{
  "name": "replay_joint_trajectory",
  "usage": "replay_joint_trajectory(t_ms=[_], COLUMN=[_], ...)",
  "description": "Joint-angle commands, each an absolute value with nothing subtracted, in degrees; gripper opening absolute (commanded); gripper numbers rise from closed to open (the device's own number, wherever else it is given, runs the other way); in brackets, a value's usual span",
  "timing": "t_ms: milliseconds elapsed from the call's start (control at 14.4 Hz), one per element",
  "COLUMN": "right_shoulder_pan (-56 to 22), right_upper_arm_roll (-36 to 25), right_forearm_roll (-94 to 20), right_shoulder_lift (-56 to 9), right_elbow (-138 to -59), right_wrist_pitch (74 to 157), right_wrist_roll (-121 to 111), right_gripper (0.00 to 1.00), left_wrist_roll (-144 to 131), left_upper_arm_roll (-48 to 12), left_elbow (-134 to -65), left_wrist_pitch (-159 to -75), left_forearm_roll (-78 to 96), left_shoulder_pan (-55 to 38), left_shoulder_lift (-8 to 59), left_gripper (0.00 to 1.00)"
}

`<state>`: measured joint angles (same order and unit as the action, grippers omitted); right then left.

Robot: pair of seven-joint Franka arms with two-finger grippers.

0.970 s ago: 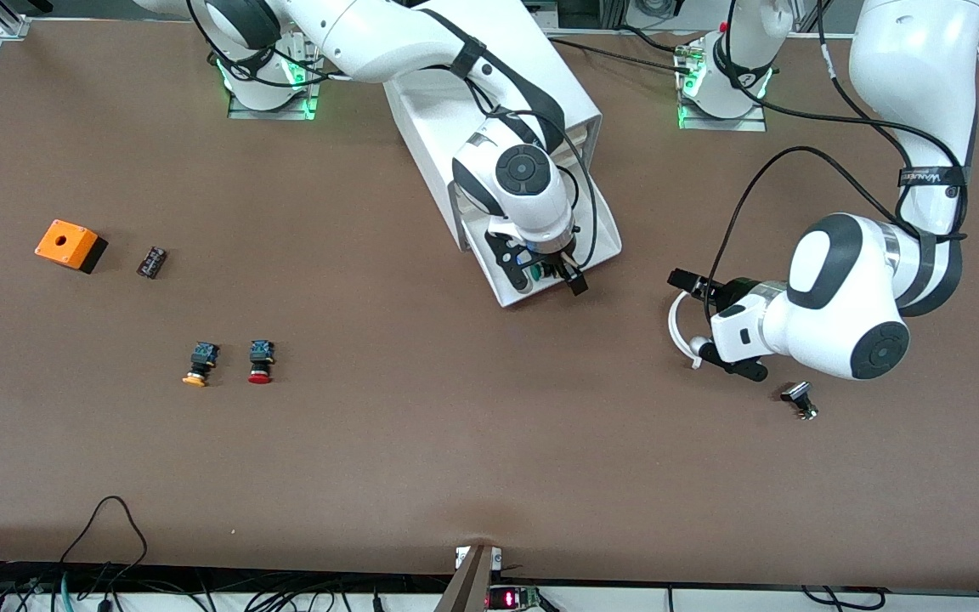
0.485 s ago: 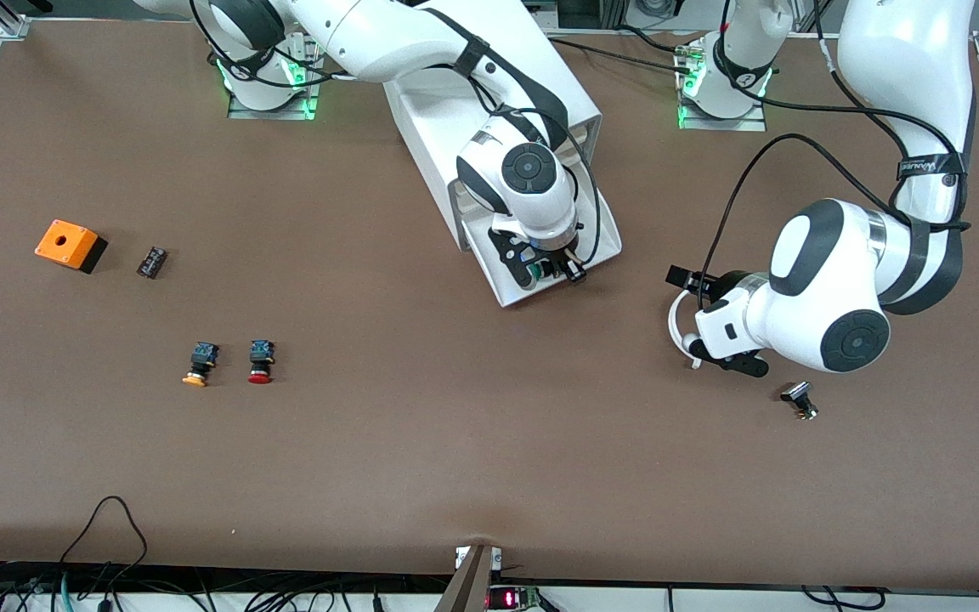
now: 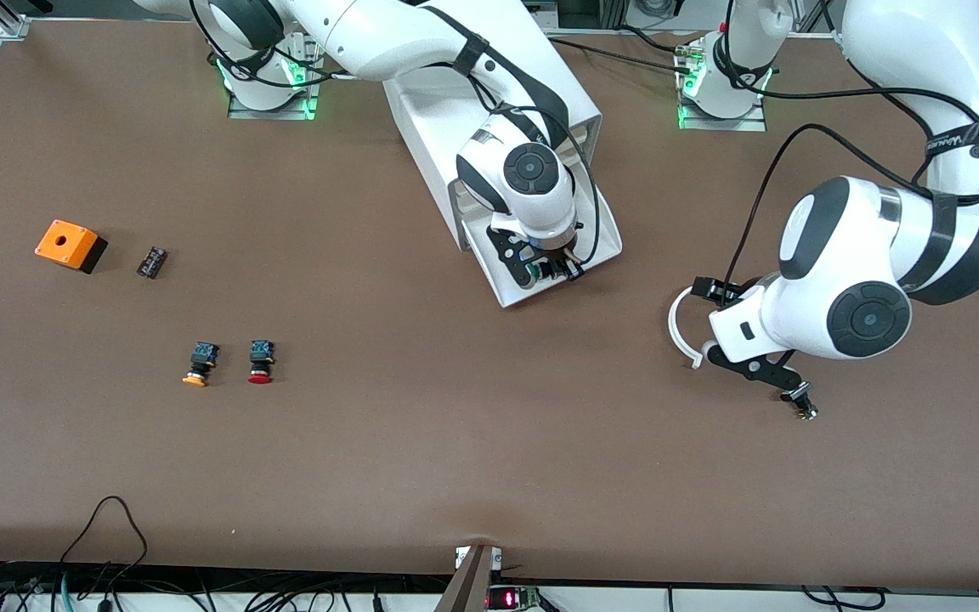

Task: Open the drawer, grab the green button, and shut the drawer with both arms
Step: 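Grasp the green push button in the drawer with the right gripper and lift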

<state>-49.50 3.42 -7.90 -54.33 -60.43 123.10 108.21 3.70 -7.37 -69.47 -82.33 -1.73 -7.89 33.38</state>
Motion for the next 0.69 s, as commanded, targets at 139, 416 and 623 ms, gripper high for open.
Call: replay_joint_trajectory(t_ms=[139,416,623], right_shoulder_pan=[-45.90,-40.09,-34.91], right_upper_arm_roll=[3.78,5.45,5.45], right_forearm_roll=[-8.44,-9.92,-13.53], right_shoulder_lift=[-49.84,-47.29,-45.35], right_elbow=[-57.66,-57.74,-58.10], right_wrist_pitch=[117.17,112.24,107.17], right_wrist_roll=[108.02,93.64,75.30], right_gripper=[0.00,0.00,0.00], left_wrist_roll=[2.12,-13.76,-25.10], left_upper_arm_roll=[-6.94,-7.38,-7.38], left_elbow=[-66.62,-70.47,-73.29], left_wrist_pitch=[-81.29,-87.61,-92.70], left_forearm_roll=[-1.85,-0.97,2.02], left_shoulder_pan=[-8.44,-10.37,-11.33], left_shoulder_lift=[34.19,33.58,33.66], left_gripper=[1.00,0.99,0.99])
